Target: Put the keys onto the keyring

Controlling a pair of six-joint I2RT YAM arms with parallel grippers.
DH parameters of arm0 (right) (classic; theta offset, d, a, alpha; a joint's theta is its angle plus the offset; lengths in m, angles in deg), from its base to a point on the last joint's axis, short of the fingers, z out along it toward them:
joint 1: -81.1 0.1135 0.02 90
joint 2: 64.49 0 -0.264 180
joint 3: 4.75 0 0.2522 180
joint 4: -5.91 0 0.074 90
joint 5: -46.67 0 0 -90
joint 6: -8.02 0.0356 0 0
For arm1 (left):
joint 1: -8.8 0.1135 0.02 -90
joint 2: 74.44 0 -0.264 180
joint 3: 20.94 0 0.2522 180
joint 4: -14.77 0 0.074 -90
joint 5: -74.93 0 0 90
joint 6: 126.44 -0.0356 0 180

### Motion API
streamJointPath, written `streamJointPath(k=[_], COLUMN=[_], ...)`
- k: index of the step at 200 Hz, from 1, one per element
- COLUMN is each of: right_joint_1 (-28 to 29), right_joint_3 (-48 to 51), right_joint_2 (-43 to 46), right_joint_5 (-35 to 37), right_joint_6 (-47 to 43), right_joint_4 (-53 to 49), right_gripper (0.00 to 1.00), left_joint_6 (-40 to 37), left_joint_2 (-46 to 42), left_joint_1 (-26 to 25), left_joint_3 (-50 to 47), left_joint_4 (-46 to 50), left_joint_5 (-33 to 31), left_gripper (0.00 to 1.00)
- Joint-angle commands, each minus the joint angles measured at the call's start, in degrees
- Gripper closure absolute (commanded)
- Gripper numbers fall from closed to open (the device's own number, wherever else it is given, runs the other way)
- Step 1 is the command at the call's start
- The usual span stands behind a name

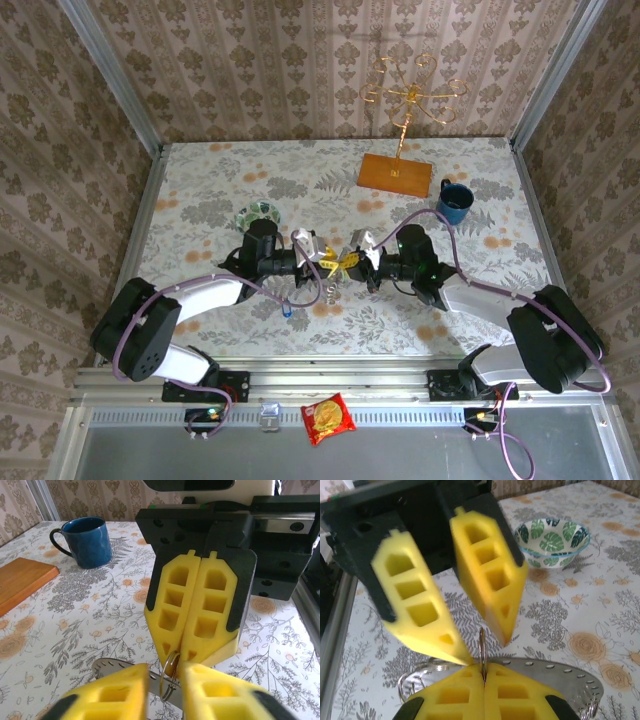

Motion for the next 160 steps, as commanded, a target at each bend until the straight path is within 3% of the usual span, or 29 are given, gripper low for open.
streamJointPath(k=[1,24,76,115,160], right_joint_1=[0.2,0.67,3.17,5.26,6.76], right_joint_3=[-4.49,-7.93,-16.22,-20.36,-20.75], right_joint_2=[1.53,1.63,0.13,-0.83,-0.86], right_joint_5=[-0.19,0.33,4.15,5.27,3.35], right_joint_6=[-5.81,-10.47,-21.97,-26.56,-24.26], right_joint_4=[-8.85,-17.66,-35.67,-40.99,-36.82], right_gripper=[1.0,1.0,1.0,1.0,1.0], left_joint_6=[-4.63,-9.86,-13.71,-15.69,-15.51], left_joint_2=[-0.56,-0.57,-0.76,-0.86,-0.83], left_joint_1=[-0.53,-1.08,-1.28,-1.37,-1.63], left_joint_3=[1.91,4.51,7.51,8.73,9.25], left_joint_4=[7.13,14.88,21.09,24.04,23.51], left_joint_5=[0.65,-0.23,-0.54,-0.54,0.11], left_gripper=[0.71,0.73,0.87,0.88,0.91])
